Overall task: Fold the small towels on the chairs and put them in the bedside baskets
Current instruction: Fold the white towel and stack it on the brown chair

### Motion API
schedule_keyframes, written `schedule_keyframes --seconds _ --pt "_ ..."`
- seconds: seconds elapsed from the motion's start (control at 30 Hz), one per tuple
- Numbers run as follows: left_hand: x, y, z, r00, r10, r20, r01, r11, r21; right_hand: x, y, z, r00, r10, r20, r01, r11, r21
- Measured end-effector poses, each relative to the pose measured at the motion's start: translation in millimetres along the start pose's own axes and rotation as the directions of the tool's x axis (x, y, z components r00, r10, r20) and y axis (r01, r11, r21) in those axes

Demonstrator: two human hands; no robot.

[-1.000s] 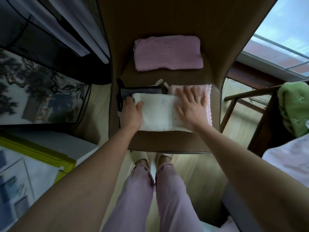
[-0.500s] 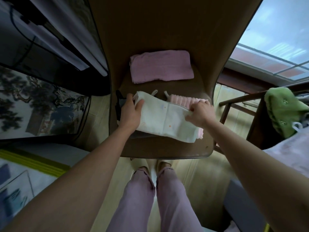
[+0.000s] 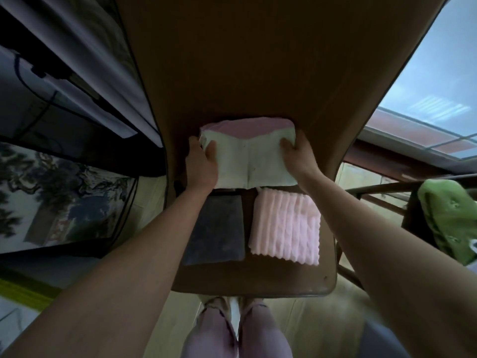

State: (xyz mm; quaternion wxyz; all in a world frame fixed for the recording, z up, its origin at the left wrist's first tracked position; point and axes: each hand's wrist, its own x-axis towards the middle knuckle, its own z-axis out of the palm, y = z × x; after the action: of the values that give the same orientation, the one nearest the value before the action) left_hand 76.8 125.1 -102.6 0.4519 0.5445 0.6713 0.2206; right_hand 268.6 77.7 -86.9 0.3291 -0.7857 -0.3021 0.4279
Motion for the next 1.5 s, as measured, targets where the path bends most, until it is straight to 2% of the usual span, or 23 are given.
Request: schedule_keyframes --seconds 0.23,0.4,0.5,0.6,0.77,0.9,0.93,1.0,1.07,1.13,1.2,1.27,1.33,1.4,1.5 --pt "16 -25 5 0.981 -0.188 0.052 0.182 0.979 0.096 18 24 10 0.995 0.095 0.001 -0.092 0.960 -0.265" --pt "7 -17 0 0.985 -0.166 0.053 0.156 0.976 0.152 2 26 2 0.990 0.138 0.006 -0.134 0.970 -0.202" --pt "7 -7 -4 0.998 -0.056 -0.006 0.057 0.991 0.123 0 17 -7 0.992 0.028 -0.126 -0.050 0.983 -0.176" --pt "11 -3 1 0.995 0.044 -0.094 -0.029 0.987 0.159 1 9 -10 0.963 -0.151 -0.224 0.085 0.956 -0.281" --pt "19 -9 18 0.986 0.080 -0.149 -0.033 0.955 0.293 21 26 4 0.938 -0.230 -0.259 0.097 0.893 -0.440" --pt "22 -17 24 0.978 0.125 -0.169 -0.059 0.934 0.352 24 39 7 0.935 -0.267 -0.233 0.135 0.877 -0.460" --pt "22 -19 23 0.969 0.168 -0.184 -0.081 0.911 0.404 22 40 8 0.922 -0.313 -0.227 0.172 0.858 -0.484" --pt "15 -21 22 0.927 0.311 -0.210 -0.155 0.827 0.540 15 44 11 0.869 -0.454 -0.195 0.258 0.753 -0.605" --pt "10 -22 25 0.878 0.456 -0.149 -0.289 0.751 0.593 10 48 17 0.816 -0.571 -0.093 0.357 0.624 -0.695" --pt "15 -22 33 0.843 0.539 0.012 -0.446 0.685 0.576 15 52 23 0.791 -0.610 0.051 0.440 0.509 -0.740" --pt "25 -24 43 0.840 0.507 0.193 -0.515 0.634 0.577 25 57 27 0.783 -0.596 0.180 0.471 0.379 -0.797" --pt "35 -33 52 0.855 0.390 0.342 -0.517 0.592 0.618 33 66 30 0.803 -0.531 0.271 0.473 0.292 -0.831" --pt "41 -47 56 0.852 0.322 0.412 -0.523 0.551 0.650 39 80 30 0.859 -0.434 0.271 0.432 0.333 -0.838" --pt "45 -59 56 0.830 0.349 0.435 -0.557 0.505 0.660 41 93 32 0.910 -0.361 0.205 0.356 0.426 -0.832" --pt "51 -64 58 0.813 0.376 0.446 -0.581 0.455 0.675 40 98 34 0.932 -0.330 0.152 0.305 0.484 -0.820"
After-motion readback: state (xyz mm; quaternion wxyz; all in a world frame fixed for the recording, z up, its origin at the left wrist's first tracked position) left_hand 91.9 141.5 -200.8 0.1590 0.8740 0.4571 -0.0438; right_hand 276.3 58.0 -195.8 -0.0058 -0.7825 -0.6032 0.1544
